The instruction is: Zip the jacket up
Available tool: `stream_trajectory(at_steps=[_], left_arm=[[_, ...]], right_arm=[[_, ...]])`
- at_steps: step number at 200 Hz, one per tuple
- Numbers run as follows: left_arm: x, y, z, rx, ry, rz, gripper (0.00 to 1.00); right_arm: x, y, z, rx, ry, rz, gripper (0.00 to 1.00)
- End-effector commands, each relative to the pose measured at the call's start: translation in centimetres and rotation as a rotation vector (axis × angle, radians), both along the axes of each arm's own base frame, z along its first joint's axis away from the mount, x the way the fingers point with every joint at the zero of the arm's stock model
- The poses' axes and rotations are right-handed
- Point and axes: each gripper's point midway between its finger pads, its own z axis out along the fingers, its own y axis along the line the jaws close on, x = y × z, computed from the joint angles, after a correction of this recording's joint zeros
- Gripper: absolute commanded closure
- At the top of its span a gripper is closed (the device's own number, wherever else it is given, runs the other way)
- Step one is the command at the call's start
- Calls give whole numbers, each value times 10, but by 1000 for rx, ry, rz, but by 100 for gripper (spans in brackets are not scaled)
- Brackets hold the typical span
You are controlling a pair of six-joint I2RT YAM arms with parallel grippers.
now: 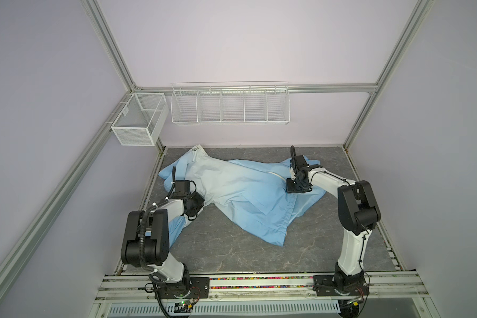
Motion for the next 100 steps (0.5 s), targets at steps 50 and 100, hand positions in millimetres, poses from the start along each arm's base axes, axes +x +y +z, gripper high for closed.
stream_trajectory(at_steps=[50,100], left_arm=[[85,25,14,99,-19,-51,100],[107,25,38,83,-73,-71,94]], right_arm=[[-59,92,-4,126,29,137,55],[-80,132,26,176,-10,224,47]])
